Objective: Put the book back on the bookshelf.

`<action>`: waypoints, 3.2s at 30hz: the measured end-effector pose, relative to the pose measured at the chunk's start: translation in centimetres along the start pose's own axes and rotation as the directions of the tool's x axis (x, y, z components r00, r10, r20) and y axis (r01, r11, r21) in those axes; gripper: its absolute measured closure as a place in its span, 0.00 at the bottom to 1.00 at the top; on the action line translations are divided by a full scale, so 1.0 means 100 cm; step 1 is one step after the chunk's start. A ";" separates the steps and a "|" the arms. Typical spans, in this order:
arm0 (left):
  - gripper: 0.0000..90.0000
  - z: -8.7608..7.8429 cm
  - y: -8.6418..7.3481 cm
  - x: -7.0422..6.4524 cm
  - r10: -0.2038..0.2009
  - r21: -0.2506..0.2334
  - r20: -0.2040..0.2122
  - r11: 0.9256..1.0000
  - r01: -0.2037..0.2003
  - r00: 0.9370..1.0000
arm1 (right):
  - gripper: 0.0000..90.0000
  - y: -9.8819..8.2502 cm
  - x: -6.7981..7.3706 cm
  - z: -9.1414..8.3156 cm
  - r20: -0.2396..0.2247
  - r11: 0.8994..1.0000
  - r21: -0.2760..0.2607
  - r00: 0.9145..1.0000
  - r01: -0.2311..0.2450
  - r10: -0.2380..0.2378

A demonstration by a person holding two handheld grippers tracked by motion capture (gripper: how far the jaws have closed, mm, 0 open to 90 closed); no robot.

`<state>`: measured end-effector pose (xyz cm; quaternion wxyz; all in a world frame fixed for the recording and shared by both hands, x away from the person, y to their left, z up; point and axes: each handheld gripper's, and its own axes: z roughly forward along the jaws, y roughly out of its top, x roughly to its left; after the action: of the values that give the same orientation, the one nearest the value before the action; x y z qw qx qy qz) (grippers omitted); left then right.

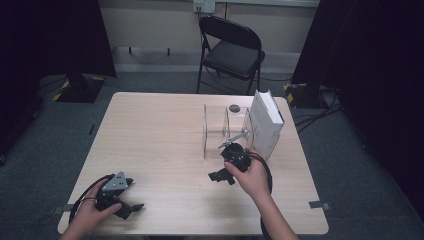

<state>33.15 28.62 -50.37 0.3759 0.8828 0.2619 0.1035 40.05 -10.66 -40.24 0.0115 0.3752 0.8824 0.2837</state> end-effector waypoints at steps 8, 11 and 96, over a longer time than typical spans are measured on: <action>0.00 0.000 0.000 0.000 0.000 0.000 0.000 1.000 0.000 1.000 | 0.19 -0.001 0.007 0.010 -0.024 1.000 -0.001 1.000 0.011 -0.011; 0.00 0.000 0.000 0.000 0.000 0.000 0.000 1.000 0.000 1.000 | 0.19 -0.001 0.008 0.014 -0.024 1.000 0.001 1.000 0.019 -0.019; 0.00 0.000 0.000 0.000 0.000 0.000 0.000 1.000 0.000 1.000 | 0.17 -0.021 0.046 0.091 -0.092 0.989 -0.050 0.985 0.141 -0.146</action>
<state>33.15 28.62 -50.37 0.3759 0.8829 0.2618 0.1036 37.48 -4.28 -48.06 -0.0021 0.2964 0.9004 0.3186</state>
